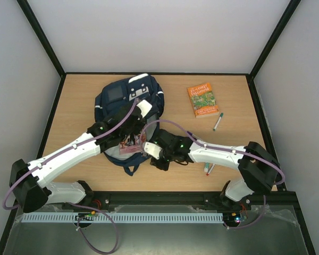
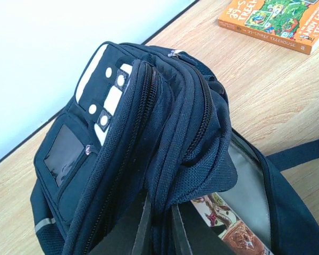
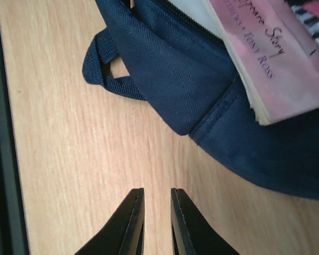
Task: Pack the student bag
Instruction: Place the book in the student bag.
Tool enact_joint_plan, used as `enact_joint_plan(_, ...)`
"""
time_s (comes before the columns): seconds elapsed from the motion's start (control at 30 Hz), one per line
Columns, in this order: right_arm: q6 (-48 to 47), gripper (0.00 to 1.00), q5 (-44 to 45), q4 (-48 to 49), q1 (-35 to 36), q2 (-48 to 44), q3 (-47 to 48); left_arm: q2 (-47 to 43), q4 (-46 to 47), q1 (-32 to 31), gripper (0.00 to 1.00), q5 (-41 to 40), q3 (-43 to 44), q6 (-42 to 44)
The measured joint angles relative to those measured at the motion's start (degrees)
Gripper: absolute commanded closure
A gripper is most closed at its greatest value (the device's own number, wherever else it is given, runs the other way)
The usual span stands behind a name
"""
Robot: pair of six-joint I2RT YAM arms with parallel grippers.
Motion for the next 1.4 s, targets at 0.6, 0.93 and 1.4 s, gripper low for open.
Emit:
enact_joint_plan(0.6, -21.90, 0.80, 21.35, 3.52, 9.64, 11.80, 14.64, -0.74, 0.83, 3.89, 0.91, 5.16, -0.11, -1.84)
enact_joint_plan(0.93, -24.11, 0.68, 25.09, 6.93, 9.68, 16.55, 15.34, -0.74, 0.85, 4.79, 0.91, 6.10, -0.11, -2.32)
enact_joint_plan(1.4, -26.73, 0.77, 33.97, 15.93, 9.49, 21.81, 15.37, -0.74, 0.85, 5.11, 0.91, 7.32, -0.11, -2.80)
